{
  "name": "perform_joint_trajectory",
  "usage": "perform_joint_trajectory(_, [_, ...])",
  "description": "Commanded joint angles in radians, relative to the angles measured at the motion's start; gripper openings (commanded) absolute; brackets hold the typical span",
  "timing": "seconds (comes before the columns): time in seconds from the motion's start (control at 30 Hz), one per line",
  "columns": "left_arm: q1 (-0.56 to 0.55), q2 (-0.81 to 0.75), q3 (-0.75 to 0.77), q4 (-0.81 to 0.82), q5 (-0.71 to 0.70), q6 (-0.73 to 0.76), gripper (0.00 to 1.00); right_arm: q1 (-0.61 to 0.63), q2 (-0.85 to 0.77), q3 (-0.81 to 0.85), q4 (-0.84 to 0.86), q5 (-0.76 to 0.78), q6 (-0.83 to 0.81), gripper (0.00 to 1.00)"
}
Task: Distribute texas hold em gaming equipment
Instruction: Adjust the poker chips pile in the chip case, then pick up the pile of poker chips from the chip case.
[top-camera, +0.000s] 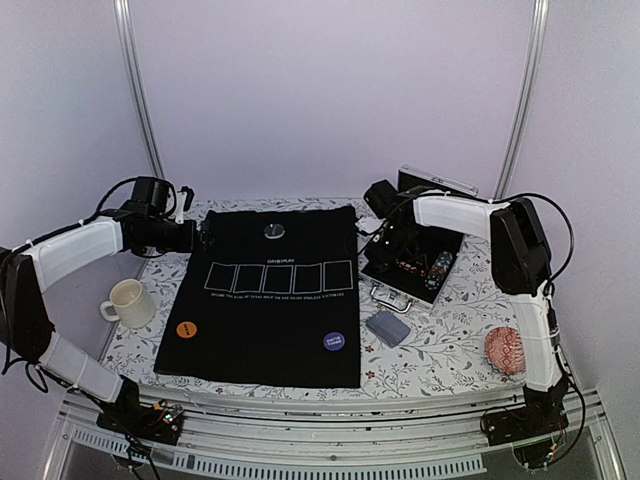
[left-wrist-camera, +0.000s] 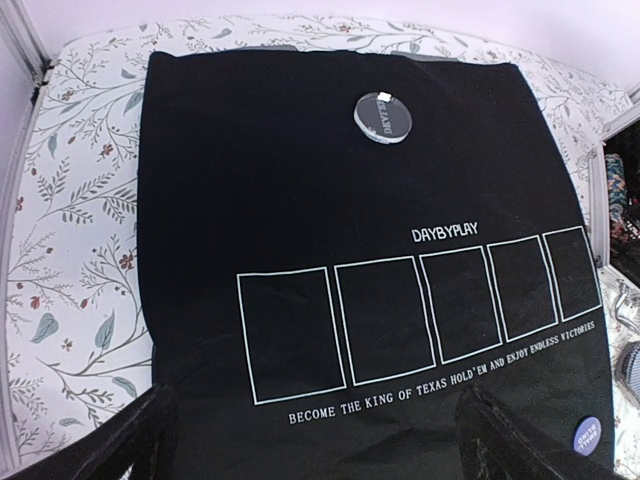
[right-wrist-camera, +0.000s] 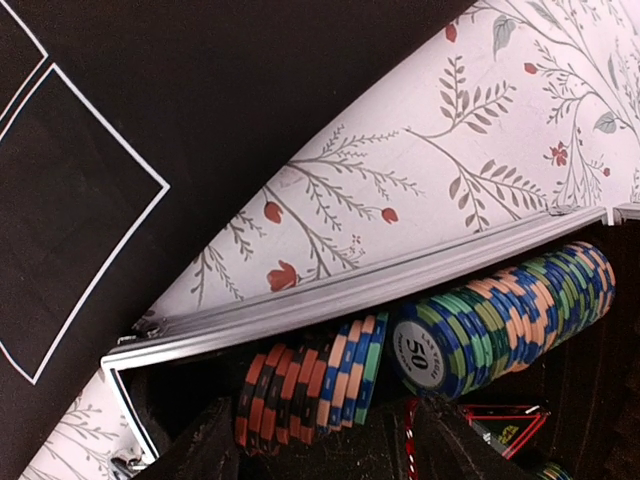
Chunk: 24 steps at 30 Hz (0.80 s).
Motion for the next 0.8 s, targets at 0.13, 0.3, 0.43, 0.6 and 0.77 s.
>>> perform_joint_trajectory(0.13, [0.011, 0.009, -0.005, -0.006, 0.013, 0.012, 0.98, -0.004, 0.068, 0.082, -0.009, -0.051, -0.025, 0.55])
perform_joint_trajectory(0.3, [0.01, 0.008, -0.005, -0.006, 0.01, 0.014, 0.98, -0.019, 0.12, 0.093, -0.012, -0.07, -0.025, 0.51])
perform_joint_trajectory(0.43, [0.011, 0.011, -0.005, -0.007, 0.01, 0.012, 0.98, -0.035, 0.13, 0.088, -0.013, -0.088, -0.011, 0.48])
perform_joint_trajectory(0.6, [0.01, 0.011, -0.005, -0.006, 0.01, 0.014, 0.98, -0.038, 0.142, 0.089, -0.027, -0.086, 0.001, 0.41])
perform_joint_trajectory(0.77, [0.01, 0.014, -0.005, -0.006, 0.013, 0.014, 0.98, -0.038, 0.105, 0.098, -0.036, -0.116, 0.018, 0.14])
